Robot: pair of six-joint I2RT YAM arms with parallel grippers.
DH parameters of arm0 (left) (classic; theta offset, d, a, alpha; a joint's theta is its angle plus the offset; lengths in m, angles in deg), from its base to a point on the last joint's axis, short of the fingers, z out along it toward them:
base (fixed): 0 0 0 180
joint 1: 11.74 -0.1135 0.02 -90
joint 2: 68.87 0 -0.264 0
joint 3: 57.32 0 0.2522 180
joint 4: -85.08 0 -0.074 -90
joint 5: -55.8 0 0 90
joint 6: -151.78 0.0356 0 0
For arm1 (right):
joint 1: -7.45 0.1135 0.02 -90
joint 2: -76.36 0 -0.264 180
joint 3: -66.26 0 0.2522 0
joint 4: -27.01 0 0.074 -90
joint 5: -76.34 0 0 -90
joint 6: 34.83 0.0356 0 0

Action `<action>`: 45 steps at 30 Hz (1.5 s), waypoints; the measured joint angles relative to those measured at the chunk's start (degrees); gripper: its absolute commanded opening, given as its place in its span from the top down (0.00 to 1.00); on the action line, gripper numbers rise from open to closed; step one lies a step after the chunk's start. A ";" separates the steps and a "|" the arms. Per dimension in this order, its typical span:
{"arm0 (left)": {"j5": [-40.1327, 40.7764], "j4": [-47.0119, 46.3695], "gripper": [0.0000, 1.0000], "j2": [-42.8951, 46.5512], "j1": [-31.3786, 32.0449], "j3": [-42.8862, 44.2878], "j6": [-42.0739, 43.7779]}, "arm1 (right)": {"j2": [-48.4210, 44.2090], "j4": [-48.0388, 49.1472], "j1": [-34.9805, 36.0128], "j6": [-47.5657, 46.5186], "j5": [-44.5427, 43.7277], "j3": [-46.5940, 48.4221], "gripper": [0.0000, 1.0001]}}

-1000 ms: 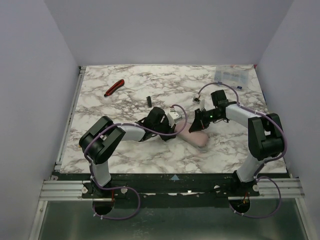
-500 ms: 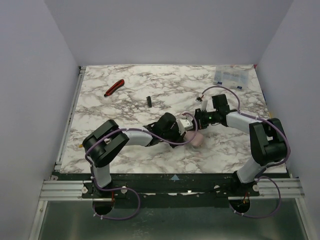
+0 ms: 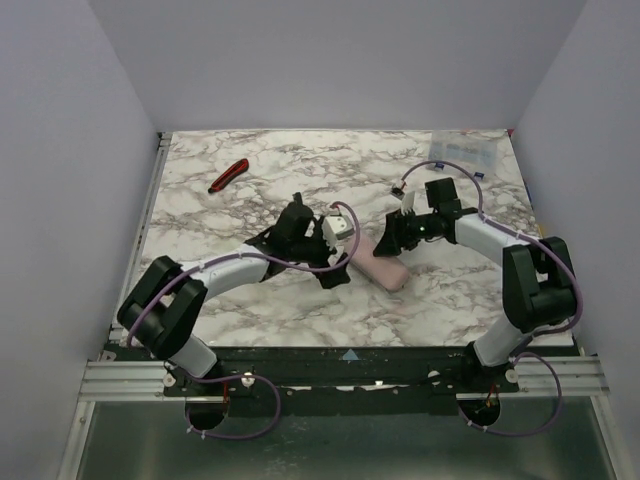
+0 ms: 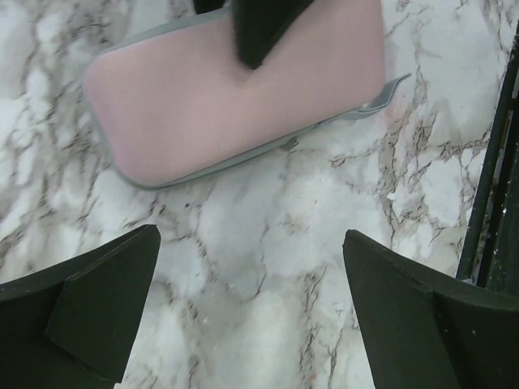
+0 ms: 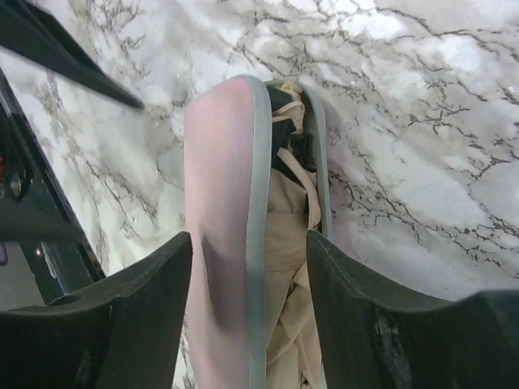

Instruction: Open the umbrella

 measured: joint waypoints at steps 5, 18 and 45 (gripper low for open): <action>-0.31 2.14 0.02 7.56 -5.53 -2.62 0.85 | -1.01 -3.58 0.02 -2.23 2.60 0.07 0.43; -0.31 3.08 0.01 18.64 -14.64 -4.66 0.70 | -6.95 -10.36 4.37 -6.58 10.16 -0.92 0.41; -1.44 3.98 0.35 10.49 -15.69 -0.96 -10.80 | -13.35 -11.17 17.00 -12.44 -1.92 -1.36 0.17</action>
